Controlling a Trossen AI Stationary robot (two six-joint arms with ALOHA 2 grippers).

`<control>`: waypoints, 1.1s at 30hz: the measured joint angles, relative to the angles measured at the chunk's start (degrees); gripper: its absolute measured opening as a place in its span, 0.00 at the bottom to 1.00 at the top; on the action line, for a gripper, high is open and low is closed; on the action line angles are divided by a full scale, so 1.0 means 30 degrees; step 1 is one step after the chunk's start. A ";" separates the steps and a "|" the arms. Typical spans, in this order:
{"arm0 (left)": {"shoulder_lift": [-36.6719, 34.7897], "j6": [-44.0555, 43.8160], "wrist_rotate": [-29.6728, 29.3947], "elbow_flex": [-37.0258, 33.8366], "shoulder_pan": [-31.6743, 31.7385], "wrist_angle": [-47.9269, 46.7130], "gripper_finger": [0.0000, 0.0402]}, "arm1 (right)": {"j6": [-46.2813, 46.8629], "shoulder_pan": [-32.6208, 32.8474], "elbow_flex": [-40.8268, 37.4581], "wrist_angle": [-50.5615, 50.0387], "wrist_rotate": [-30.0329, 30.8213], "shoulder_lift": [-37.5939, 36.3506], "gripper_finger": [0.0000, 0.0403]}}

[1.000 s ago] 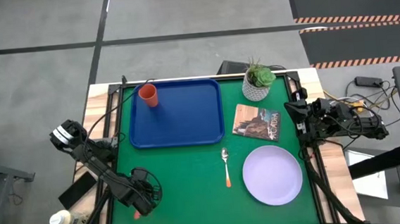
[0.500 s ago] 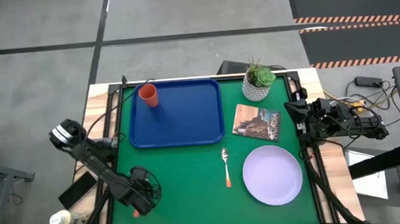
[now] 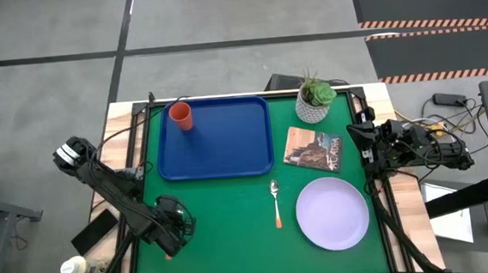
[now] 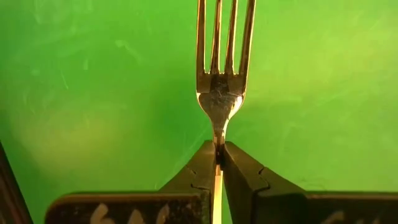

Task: Pick and place plate/cup/fork/spoon on tray
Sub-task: Put the orange fork on the blue tray to the bottom right of the orange cup

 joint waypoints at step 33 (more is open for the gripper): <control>-0.4736 0.8801 -0.2565 0.2258 0.8617 0.0306 0.01 | -0.0136 -0.0005 0.0000 -0.0058 0.0029 0.0000 0.04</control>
